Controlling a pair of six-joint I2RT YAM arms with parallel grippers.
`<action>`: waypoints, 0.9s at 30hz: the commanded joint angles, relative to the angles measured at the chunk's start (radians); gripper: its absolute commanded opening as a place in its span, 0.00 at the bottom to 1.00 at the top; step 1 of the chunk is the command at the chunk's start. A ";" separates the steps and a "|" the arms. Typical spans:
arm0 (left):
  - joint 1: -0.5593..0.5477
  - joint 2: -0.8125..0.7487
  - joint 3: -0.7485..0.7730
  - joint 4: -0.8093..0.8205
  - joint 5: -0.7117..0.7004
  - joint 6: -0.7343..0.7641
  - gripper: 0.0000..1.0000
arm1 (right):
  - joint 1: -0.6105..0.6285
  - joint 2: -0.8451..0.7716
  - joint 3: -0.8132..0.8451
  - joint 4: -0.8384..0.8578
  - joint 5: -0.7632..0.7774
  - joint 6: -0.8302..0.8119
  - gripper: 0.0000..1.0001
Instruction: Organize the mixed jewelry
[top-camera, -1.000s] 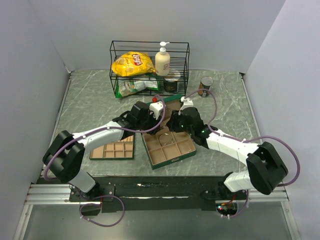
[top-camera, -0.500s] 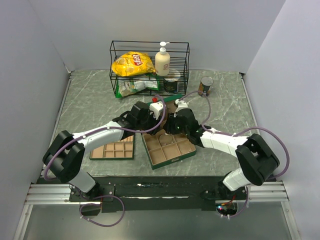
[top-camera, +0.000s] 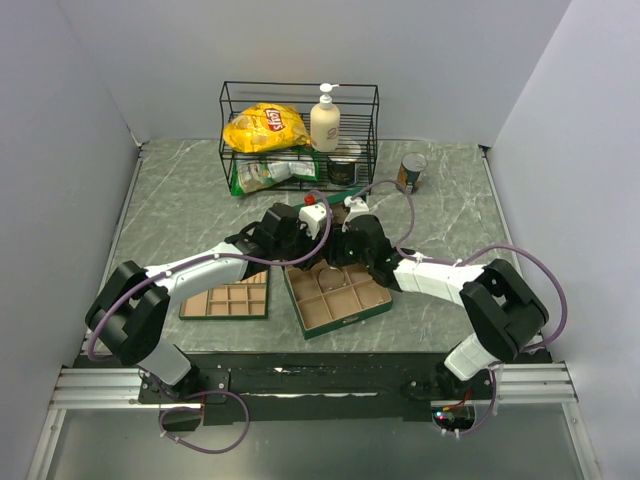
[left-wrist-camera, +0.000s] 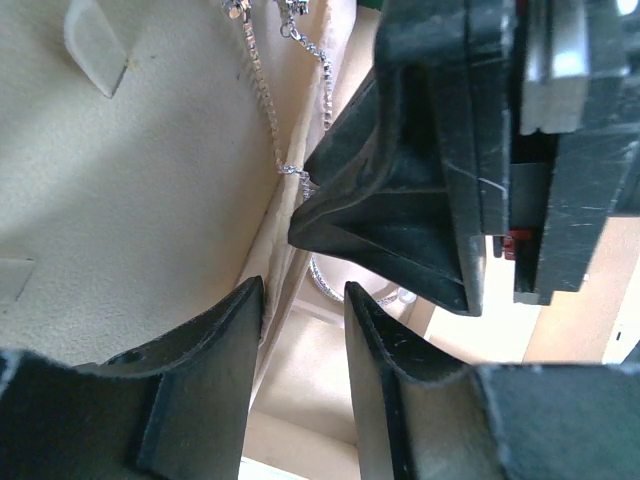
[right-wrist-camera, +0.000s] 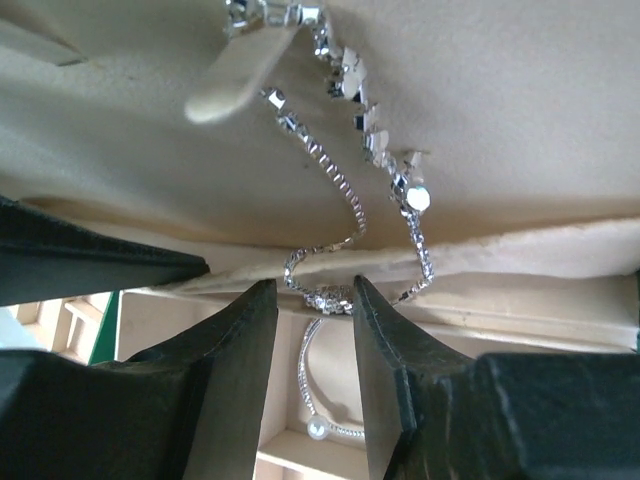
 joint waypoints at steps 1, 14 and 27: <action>-0.008 -0.018 0.003 0.003 0.031 -0.027 0.44 | 0.007 0.016 0.033 0.067 0.010 -0.012 0.43; -0.009 -0.016 -0.007 0.018 0.045 -0.037 0.44 | 0.005 0.050 0.027 0.083 0.067 -0.012 0.28; -0.008 -0.016 -0.008 0.014 0.040 -0.035 0.44 | 0.007 -0.062 0.017 0.046 0.091 -0.027 0.04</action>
